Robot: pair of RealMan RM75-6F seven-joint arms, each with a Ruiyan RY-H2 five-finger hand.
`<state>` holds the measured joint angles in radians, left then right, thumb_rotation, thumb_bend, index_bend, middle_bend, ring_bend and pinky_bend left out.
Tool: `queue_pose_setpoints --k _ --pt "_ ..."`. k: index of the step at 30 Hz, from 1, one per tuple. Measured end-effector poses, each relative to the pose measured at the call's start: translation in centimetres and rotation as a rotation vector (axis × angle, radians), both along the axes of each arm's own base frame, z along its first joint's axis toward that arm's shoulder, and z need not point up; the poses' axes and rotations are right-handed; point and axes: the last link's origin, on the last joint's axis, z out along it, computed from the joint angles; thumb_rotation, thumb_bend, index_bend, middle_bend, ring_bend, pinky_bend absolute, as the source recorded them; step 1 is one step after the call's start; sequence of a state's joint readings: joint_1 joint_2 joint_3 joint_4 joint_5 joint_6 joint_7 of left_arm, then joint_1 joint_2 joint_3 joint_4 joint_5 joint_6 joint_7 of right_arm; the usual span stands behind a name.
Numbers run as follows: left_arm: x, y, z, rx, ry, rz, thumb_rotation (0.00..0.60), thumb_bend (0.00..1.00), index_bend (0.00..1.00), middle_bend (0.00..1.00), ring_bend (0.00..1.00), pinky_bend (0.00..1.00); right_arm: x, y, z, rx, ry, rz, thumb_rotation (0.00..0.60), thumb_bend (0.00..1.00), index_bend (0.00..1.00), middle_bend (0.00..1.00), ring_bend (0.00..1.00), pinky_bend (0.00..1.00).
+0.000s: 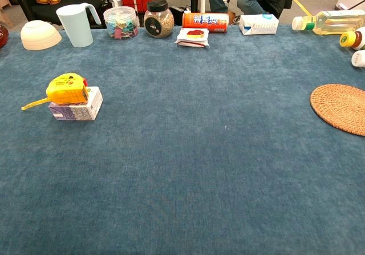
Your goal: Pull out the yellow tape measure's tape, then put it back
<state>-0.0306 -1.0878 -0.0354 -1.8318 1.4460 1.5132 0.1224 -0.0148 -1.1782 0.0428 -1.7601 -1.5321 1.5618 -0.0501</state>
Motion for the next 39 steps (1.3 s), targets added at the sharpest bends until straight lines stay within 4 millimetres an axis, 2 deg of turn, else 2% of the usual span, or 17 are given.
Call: queue_pose_setpoints --k 26,34,39 --pt "0.3 0.2 0.6 0.022 0.009 -0.012 0.6 0.19 0.44 0.32 0.26 0.33 -0.1 0.4 0.3 -0.011 -0.006 0.002 0.6 0.31 0.23 0.23 0.25 0.28" --pt "0.6 0.8 0.9 0.022 0.033 -0.03 0.6 0.19 0.44 0.32 0.26 0.33 -0.2 0.4 0.4 -0.011 -0.006 -0.001 0.6 0.31 0.23 0.23 0.25 0.28" --pt "1.1 1.8 1.3 -0.017 0.064 -0.038 0.6 0.19 0.32 0.28 0.24 0.33 -0.4 0.6 0.6 -0.024 -0.011 -0.005 0.6 0.31 0.23 0.23 0.25 0.28"
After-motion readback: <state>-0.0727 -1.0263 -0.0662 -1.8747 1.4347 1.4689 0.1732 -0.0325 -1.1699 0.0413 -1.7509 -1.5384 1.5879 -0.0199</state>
